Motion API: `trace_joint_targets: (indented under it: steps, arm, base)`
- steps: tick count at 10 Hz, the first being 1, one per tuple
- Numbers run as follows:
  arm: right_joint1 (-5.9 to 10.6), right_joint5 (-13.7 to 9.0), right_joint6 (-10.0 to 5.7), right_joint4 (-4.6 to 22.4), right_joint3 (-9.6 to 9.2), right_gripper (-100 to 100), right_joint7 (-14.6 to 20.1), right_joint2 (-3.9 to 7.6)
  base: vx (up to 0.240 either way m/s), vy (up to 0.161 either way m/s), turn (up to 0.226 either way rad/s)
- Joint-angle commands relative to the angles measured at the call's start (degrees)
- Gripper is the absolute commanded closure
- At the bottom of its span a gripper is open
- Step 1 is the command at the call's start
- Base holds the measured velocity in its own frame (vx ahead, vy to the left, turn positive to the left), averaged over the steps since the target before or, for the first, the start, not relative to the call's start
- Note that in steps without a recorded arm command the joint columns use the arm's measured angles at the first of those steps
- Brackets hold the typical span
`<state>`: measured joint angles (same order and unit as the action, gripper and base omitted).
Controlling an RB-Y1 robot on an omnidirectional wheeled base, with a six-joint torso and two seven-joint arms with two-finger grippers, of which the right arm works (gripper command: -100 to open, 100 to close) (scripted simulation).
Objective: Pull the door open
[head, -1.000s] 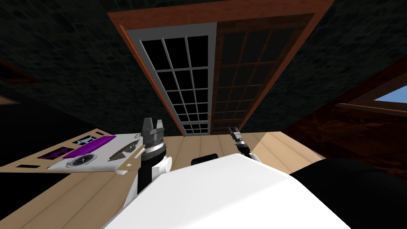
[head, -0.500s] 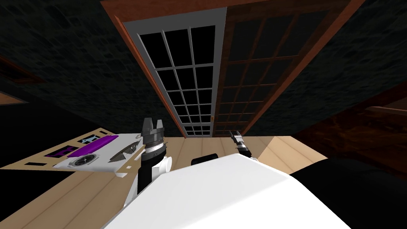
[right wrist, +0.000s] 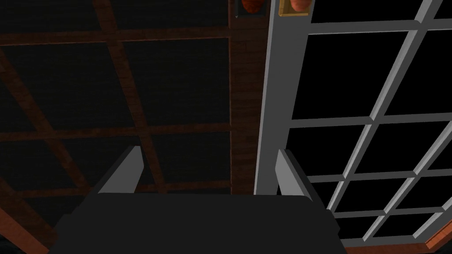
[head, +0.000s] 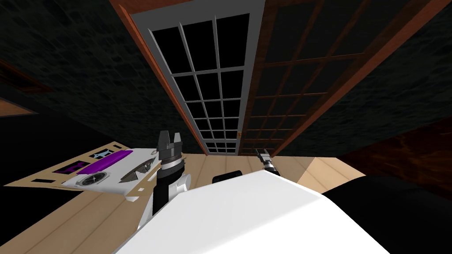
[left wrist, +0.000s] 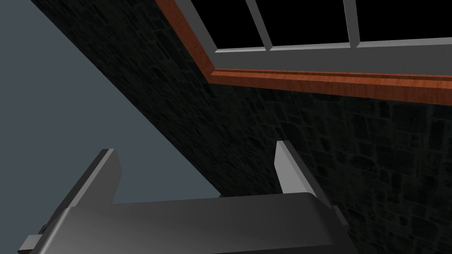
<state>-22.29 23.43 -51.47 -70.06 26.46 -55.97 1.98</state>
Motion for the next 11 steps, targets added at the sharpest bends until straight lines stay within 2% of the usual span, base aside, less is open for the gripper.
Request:
trace_joint_targets:
  steps: [1, 4, 7, 10, 11]
  arm:
    - [0.38, 0.45, -0.45, 1.92, 0.81, -100, -1.46, -0.49]
    - [0.79, 1.34, -1.26, 5.12, 2.32, -100, -3.98, -1.65]
    - [1.35, 2.30, -2.13, 8.49, 3.90, -100, -6.67, -3.20]
    - [1.99, 2.96, -2.73, 10.73, 4.93, -100, -8.54, -4.58]
    - [1.73, 2.81, -2.70, 10.24, 4.72, -100, -8.05, -4.26]
  base:
    - [0.161, 0.014, 0.039]
    - [0.130, 0.007, 0.052]
    - [0.197, 0.013, 0.063]
    - [0.200, -0.014, 0.050]
    - [0.098, -0.019, 0.016]
